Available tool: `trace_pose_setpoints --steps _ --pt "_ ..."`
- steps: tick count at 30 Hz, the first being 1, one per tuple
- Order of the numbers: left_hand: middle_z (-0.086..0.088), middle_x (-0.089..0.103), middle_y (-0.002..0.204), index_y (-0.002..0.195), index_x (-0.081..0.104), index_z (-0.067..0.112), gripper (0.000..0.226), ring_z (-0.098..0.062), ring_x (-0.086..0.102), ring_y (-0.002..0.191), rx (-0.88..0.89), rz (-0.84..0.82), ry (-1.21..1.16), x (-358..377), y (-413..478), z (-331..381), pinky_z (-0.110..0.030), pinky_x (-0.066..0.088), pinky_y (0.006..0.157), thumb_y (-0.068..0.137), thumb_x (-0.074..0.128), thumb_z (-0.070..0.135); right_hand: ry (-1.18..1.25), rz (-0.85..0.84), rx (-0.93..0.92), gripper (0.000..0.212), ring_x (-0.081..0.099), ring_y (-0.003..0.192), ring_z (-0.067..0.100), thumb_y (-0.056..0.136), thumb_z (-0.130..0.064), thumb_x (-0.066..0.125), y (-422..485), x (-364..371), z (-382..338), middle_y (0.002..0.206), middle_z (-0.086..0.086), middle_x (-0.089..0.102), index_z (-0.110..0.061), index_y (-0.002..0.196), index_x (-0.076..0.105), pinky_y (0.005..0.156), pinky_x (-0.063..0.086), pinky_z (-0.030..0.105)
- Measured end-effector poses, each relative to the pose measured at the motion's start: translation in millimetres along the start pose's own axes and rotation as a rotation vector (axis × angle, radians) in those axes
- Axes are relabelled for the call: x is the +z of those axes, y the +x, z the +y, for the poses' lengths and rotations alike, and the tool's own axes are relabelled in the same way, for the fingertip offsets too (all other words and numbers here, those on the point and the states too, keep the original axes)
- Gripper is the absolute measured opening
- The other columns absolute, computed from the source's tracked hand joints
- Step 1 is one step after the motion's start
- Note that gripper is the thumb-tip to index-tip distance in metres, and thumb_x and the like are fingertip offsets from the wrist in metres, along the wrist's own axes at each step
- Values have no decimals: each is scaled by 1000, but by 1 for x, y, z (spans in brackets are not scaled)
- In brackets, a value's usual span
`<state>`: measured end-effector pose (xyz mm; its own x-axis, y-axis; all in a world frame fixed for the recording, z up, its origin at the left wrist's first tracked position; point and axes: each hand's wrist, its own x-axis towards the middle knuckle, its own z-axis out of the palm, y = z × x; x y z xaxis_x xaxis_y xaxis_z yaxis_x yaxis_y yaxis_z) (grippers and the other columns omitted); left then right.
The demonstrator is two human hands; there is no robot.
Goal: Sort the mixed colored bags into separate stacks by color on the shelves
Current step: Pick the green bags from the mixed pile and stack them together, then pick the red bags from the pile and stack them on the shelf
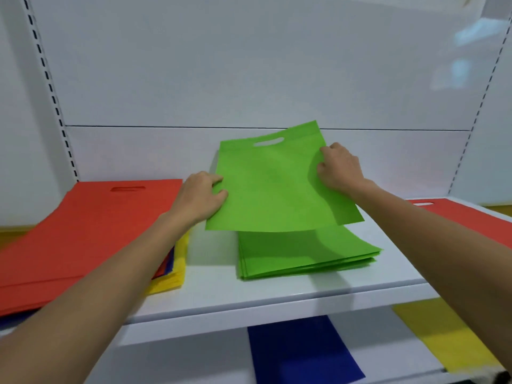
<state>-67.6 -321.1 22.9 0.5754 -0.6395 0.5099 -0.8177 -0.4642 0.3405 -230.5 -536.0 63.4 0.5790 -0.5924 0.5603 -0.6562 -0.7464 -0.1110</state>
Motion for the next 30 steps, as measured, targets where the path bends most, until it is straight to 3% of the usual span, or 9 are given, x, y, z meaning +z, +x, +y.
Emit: trace_pose_setpoints --steps 6,11,15,18,21,22,25,30 --pt "-14 58 124 125 58 11 42 -29 53 114 -41 -94 26 46 -11 39 -34 42 95 86 56 26 -24 -174 10 32 44 117 35 89 -4 42 -3 31 52 123 19 46 1 120 50 94 37 46" --pt "-12 61 119 116 64 11 38 -29 54 111 -156 -247 90 75 -27 43 -34 46 90 86 54 32 -3 -431 -32 31 46 116 36 88 -5 40 -12 79 71 124 20 45 2 117 51 99 41 45" --pt "-16 50 125 119 60 14 40 -32 46 117 -243 -320 178 84 -31 41 -35 43 95 86 52 35 -12 -605 -13 33 48 116 36 91 -12 35 -18 109 80 126 22 49 1 117 52 100 41 46" --pt "-16 53 120 99 63 14 24 -31 51 111 -267 -320 122 84 -28 39 -35 45 92 84 54 30 20 -591 2 34 48 116 35 91 -12 34 -19 112 80 127 20 50 -2 118 52 101 40 46" --pt "-11 58 99 77 52 21 6 -25 53 93 -281 -300 55 84 -27 35 -30 44 83 82 56 22 33 -579 14 35 48 117 33 92 -9 33 -20 109 77 128 17 50 -3 121 50 99 42 41" --pt "-12 58 100 81 57 20 1 -24 52 95 -290 -296 31 84 -27 35 -29 42 83 82 57 19 30 -576 16 34 48 117 32 92 -9 32 -21 108 76 128 17 50 -3 121 50 98 42 40" --pt "-10 57 124 118 59 9 36 -23 51 115 -310 -233 -60 80 -28 32 -25 39 91 83 60 18 3 -556 32 32 47 117 32 92 -9 33 -23 106 72 127 16 49 -3 120 48 97 41 40" --pt "-10 63 120 115 63 8 31 -23 57 110 -309 -28 -111 24 -24 3 -24 38 92 85 60 16 -16 -370 7 35 41 120 34 92 -13 40 -9 82 37 127 17 45 -4 125 44 96 37 42"
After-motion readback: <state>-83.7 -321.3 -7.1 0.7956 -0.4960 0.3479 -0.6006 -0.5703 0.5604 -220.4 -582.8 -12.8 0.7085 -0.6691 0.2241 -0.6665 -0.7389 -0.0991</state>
